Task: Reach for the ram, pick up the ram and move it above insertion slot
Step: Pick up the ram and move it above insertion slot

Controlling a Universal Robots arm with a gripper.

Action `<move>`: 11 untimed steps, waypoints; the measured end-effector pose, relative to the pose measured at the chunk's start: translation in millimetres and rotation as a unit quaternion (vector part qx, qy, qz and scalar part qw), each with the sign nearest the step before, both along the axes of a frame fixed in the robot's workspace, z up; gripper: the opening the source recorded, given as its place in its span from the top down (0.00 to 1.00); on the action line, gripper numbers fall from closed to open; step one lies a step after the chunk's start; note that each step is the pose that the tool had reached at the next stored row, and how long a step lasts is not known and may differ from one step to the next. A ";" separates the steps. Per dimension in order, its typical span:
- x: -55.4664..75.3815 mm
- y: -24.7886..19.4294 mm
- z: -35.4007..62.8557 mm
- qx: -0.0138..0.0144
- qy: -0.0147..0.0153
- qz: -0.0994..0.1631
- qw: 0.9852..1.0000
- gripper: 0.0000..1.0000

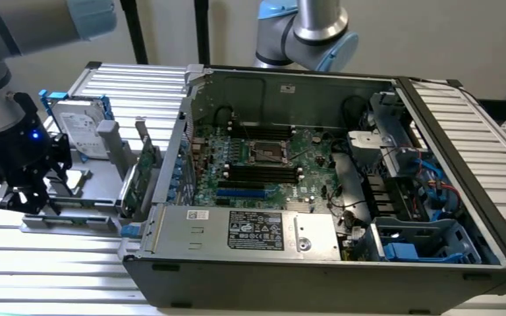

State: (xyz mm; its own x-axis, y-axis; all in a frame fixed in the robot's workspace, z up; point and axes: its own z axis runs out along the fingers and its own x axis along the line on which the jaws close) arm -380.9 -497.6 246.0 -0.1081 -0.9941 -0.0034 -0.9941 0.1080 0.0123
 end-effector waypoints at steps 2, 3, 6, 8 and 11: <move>-0.1 -0.1 -3.6 0.000 0.000 0.000 1.000 0.58; -0.2 -0.1 -5.5 0.000 0.000 0.001 1.000 0.58; -0.4 -0.2 -10.9 0.000 0.000 0.001 1.000 0.58; -0.7 -0.2 -14.6 0.000 0.000 0.002 1.000 0.58; -1.0 -0.2 -20.0 0.000 0.000 0.002 1.000 0.58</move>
State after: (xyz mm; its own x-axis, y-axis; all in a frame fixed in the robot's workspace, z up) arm -381.9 -497.9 226.0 -0.1035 -0.9946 -0.0033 -0.9946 0.1034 0.0124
